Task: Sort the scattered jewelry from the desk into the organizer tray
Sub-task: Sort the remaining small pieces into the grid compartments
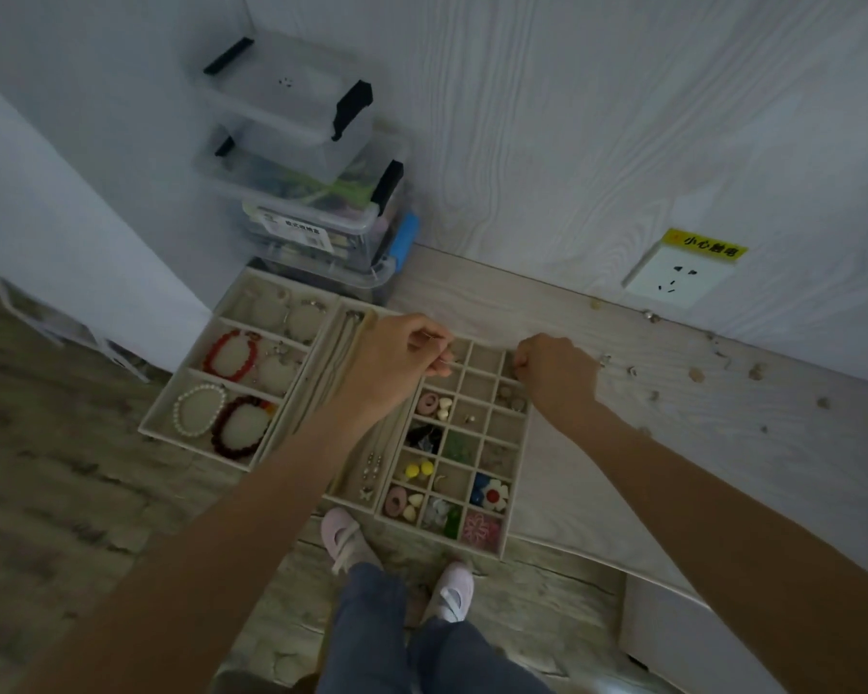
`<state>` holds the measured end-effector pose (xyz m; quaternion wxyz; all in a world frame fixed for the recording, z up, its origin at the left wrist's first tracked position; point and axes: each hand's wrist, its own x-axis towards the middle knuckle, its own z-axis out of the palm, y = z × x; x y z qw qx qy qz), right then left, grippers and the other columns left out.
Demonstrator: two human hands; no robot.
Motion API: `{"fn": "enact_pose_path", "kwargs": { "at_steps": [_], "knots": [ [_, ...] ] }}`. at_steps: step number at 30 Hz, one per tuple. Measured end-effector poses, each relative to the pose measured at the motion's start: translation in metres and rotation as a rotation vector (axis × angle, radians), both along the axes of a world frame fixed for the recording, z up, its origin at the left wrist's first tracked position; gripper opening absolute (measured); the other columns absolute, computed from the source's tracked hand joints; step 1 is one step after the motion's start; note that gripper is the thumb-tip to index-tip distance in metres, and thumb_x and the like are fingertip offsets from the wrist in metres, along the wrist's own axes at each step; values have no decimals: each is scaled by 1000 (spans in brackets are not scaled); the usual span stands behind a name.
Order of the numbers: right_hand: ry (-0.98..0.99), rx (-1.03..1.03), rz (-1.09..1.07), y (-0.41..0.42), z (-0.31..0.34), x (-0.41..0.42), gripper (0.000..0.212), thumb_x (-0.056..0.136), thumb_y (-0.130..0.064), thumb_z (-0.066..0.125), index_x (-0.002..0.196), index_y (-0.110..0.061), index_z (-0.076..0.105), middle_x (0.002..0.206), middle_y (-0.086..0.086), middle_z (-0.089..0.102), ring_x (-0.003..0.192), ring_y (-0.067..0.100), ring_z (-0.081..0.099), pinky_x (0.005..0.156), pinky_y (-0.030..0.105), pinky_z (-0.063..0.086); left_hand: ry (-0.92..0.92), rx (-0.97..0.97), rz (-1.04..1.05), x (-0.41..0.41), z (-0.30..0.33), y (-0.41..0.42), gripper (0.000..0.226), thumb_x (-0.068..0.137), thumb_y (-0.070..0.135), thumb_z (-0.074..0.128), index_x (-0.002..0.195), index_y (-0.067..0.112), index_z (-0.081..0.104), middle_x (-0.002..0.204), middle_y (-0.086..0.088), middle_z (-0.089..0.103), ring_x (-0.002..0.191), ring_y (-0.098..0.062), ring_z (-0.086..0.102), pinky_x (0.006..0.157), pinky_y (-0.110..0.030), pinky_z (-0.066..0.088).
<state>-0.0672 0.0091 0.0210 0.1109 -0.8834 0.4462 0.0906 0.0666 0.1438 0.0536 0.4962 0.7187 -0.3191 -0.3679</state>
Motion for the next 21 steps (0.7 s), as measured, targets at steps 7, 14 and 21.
{"fn": "enact_pose_path", "kwargs": {
  "at_steps": [7,14,21],
  "knots": [
    [205,-123,160,3,16,14,16,87,1,52,100,-7,58,100,9,63,91,26,63,63,27,36,10,10,22,-1,2,-1,13,92,-3,52,96,-3,64,75,-11,66,57,-6,65,60,-15,54],
    [264,-200,415,-4,15,9,22,84,5,52,99,-9,60,99,7,64,89,23,63,62,27,34,48,-4,36,-6,3,-5,14,93,-3,51,98,-3,64,76,-10,65,58,-6,65,60,-14,53],
    [139,-185,382,-18,12,-2,18,92,-8,50,101,-14,65,94,6,65,84,23,62,61,27,35,46,-22,21,-7,5,-7,14,92,-3,51,97,-3,64,77,-13,65,61,-9,65,62,-16,54]
  ]
}}
